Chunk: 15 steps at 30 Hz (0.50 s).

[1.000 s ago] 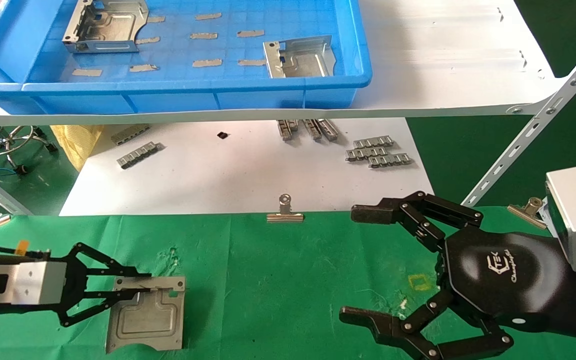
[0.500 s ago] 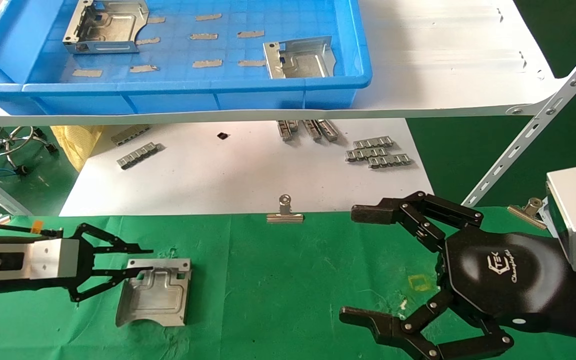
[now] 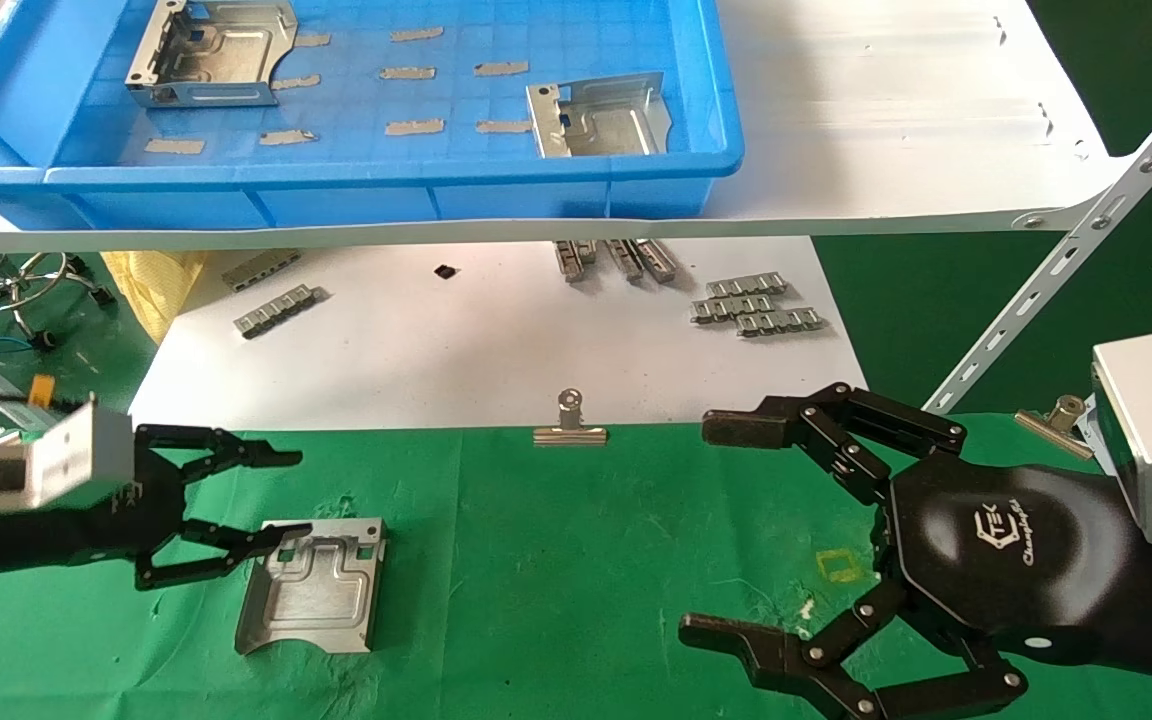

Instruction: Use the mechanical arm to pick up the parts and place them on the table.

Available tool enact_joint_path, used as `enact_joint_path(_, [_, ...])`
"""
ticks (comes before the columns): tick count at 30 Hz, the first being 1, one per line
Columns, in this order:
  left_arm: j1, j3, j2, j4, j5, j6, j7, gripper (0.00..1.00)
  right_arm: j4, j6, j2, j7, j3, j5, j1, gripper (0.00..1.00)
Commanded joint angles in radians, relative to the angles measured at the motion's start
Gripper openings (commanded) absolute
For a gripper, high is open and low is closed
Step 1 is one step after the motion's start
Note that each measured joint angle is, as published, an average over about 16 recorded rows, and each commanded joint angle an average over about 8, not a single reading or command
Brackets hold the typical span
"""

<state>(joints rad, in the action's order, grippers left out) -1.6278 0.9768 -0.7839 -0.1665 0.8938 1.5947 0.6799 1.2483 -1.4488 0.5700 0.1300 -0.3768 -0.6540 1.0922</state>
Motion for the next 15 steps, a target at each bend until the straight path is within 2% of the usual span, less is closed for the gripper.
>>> enact_joint_path(1, [0.009,-0.003,0.0,0.007,-0.024,0.0,-0.076,1.0,0.0,0.0,0.0,0.0,0.0,0.0,0.0,1.0])
enact_joint_path(5, [0.017,-0.007,-0.004,0.015,-0.043,0.001,-0.11,1.0,0.0,0.0,0.0,0.0,0.0,0.0,0.0,1.0])
enact_joint_path(15, [0.025,-0.022,0.003,-0.018,-0.033,-0.003,-0.099,1.0,0.0,0.0,0.0,0.0,0.0,0.0,0.0,1.0])
